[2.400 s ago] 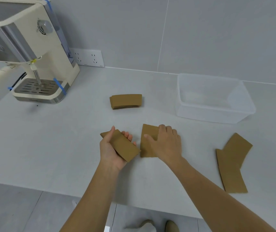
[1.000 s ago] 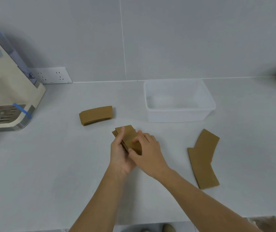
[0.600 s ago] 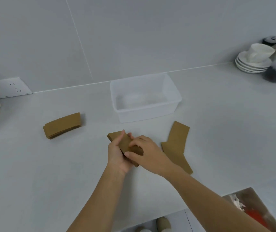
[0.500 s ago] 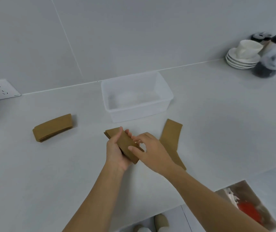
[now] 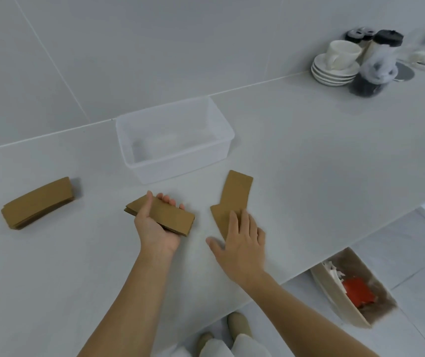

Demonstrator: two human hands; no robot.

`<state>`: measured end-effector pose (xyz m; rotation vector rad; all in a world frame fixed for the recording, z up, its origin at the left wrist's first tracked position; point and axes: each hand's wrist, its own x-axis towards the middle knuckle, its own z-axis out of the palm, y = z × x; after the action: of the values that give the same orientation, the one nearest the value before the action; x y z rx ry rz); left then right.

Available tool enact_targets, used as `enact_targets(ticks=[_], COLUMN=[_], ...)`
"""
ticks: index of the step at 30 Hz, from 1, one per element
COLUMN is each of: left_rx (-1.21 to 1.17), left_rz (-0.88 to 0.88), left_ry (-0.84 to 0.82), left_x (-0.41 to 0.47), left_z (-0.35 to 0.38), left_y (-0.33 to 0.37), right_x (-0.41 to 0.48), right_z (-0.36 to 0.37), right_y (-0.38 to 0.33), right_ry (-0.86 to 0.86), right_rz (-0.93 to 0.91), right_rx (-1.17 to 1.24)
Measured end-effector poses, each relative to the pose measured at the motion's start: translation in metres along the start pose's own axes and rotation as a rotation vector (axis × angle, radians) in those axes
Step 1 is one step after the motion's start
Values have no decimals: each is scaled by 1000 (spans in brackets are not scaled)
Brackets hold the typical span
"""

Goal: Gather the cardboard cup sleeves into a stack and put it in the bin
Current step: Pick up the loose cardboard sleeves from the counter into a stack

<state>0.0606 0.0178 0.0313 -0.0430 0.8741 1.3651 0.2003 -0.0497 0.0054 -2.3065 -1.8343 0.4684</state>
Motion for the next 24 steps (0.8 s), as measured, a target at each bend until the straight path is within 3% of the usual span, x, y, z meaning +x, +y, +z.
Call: enact_targets(ticks=[5, 10, 16, 24], left_rx=[-18, -33, -54, -6], left_rz=[-20, -32, -57, -147], left_ry=[23, 9, -31, -194], left_x=[-3, -6, -11, -16], left_z=[-8, -19, -21, -9], left_y=[6, 16, 25, 24], right_x=[3, 11, 26, 25], right_z=[-6, -18, -49, -72], right_y=[-10, -17, -37, -73], right_ry=[80, 38, 140, 133], right_rz=[-47, -50, -71, -263], right_rx=[-52, -16, 257, 522])
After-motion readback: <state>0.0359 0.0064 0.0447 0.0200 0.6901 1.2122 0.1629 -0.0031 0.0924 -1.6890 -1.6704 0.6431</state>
